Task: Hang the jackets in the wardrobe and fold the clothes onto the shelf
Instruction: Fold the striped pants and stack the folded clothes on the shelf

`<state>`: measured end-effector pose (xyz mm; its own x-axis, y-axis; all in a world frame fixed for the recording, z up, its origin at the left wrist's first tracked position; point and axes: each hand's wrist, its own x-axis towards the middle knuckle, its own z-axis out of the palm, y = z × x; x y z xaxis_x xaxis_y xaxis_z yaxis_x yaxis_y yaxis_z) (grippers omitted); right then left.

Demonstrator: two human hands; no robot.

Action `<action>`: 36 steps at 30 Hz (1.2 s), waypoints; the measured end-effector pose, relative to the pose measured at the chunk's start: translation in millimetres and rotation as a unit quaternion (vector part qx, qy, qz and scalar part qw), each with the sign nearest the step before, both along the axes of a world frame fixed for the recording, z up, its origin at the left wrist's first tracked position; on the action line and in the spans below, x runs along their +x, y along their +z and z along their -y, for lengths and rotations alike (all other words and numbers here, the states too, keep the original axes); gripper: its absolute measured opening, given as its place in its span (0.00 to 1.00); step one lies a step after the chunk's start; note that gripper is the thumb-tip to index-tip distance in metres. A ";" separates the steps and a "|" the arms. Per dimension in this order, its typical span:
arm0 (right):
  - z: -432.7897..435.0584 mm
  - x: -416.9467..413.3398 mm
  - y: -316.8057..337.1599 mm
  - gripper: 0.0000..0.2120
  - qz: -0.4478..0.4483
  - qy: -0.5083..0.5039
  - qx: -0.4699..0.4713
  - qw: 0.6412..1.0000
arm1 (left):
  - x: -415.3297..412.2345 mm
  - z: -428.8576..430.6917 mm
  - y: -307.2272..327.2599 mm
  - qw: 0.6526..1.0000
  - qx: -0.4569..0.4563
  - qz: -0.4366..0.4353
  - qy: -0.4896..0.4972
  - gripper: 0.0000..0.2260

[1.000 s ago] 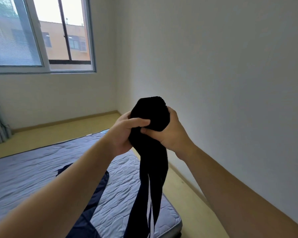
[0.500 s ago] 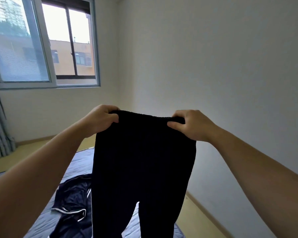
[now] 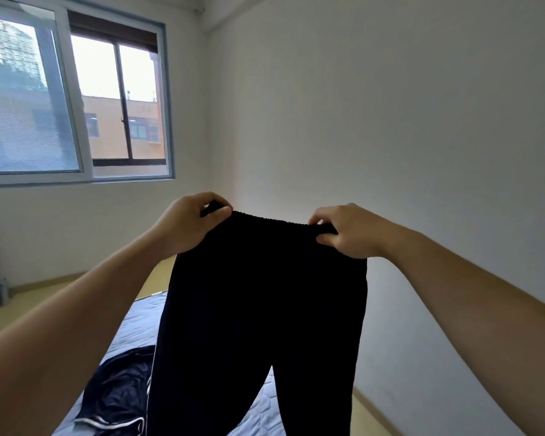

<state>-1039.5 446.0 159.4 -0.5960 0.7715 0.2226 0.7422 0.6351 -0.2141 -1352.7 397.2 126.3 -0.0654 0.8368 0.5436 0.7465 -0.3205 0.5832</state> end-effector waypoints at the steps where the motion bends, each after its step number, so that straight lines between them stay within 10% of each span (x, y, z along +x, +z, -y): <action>1: -1.8 0.2 0.5 0.11 0.008 -0.004 0.003 1.000 | -0.1 -2.5 -0.4 1.000 0.006 -0.006 0.000 0.04; 15: 21.7 -31.5 18.3 0.25 0.137 0.037 -0.111 0.984 | 29.5 -41.1 4.9 0.999 0.038 0.022 0.010 0.05; 22: 11.6 -32.5 22.7 0.27 0.066 0.017 -0.181 0.981 | 32.0 -39.3 3.2 0.993 0.018 0.099 -0.060 0.07; 30: 5.4 -29.8 22.0 0.07 0.197 0.073 0.084 0.974 | 39.5 -18.2 -1.5 0.986 -0.045 0.075 -0.140 0.19; 36: -7.9 -30.4 27.8 0.14 0.094 0.085 0.045 0.991 | 57.8 1.3 4.2 0.976 -0.063 0.120 -0.169 0.08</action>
<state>-1069.8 453.9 187.2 -0.7533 0.6383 0.1586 0.6438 0.7649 -0.0202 -1294.9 395.9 130.5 0.1136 0.8922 0.4371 0.4485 -0.4386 0.7788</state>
